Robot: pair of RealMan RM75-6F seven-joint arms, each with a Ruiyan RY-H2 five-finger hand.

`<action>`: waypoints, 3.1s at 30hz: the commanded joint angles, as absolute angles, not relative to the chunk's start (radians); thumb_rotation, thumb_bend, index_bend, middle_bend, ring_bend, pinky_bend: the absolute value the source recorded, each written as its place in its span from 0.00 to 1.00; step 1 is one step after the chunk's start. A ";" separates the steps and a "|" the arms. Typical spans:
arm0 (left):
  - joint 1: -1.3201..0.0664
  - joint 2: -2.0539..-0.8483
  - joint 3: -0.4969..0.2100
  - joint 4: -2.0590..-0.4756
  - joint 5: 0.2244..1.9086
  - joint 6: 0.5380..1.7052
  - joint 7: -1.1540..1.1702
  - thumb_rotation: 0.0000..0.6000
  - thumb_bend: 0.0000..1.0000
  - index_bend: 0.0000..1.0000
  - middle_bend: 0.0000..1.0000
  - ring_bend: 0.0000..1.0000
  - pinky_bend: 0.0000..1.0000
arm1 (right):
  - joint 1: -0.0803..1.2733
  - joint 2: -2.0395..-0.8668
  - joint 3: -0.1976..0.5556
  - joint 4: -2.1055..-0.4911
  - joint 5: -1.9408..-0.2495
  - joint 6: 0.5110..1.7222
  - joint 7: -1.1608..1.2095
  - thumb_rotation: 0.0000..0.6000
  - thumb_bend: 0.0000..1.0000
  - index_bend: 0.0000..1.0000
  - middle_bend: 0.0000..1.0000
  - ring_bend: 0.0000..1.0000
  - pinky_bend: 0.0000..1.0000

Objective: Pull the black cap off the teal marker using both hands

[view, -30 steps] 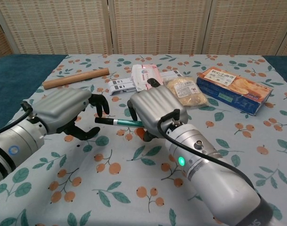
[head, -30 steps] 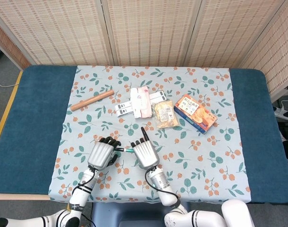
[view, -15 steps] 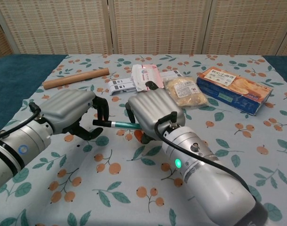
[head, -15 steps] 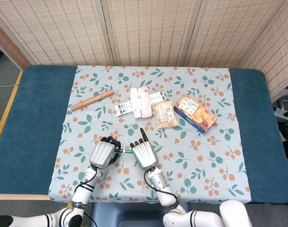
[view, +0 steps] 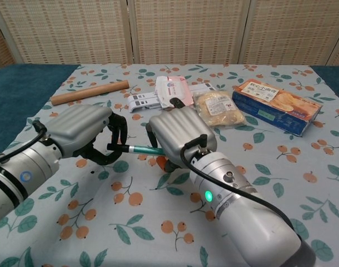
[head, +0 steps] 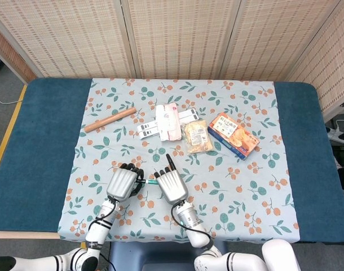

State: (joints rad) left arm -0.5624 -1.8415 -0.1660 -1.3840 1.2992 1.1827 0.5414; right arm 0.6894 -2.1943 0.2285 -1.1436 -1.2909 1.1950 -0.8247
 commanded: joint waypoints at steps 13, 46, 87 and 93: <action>-0.567 -1.831 -0.156 -1.402 1.309 1.189 0.511 1.00 0.39 0.53 0.63 0.40 0.40 | 0.687 -2.193 0.241 -1.149 -1.285 1.195 -0.804 1.00 0.33 0.99 0.87 0.46 0.00; -0.554 -1.863 -0.194 -1.386 1.309 1.244 0.378 1.00 0.86 0.81 0.99 0.73 0.58 | 0.688 -2.191 0.250 -1.152 -1.300 1.209 -0.764 1.00 0.33 0.99 0.87 0.46 0.00; -0.520 -1.645 -0.162 -1.426 1.272 1.132 0.186 1.00 0.48 0.15 0.19 0.19 0.41 | 0.632 -2.137 0.179 -1.129 -1.202 1.125 -0.846 1.00 0.32 0.03 0.30 0.14 0.00; -0.496 -1.561 -0.137 -1.489 1.283 1.132 0.161 1.00 0.41 0.07 0.07 0.04 0.32 | 0.604 -2.074 0.181 -1.245 -1.196 1.164 -0.861 1.00 0.26 0.00 0.14 0.05 0.00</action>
State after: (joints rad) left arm -0.5041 -1.5778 -0.1452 -1.4746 1.2797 1.1335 0.1696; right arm 0.6186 -2.1040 0.1812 -1.1984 -1.2006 1.1481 -0.8521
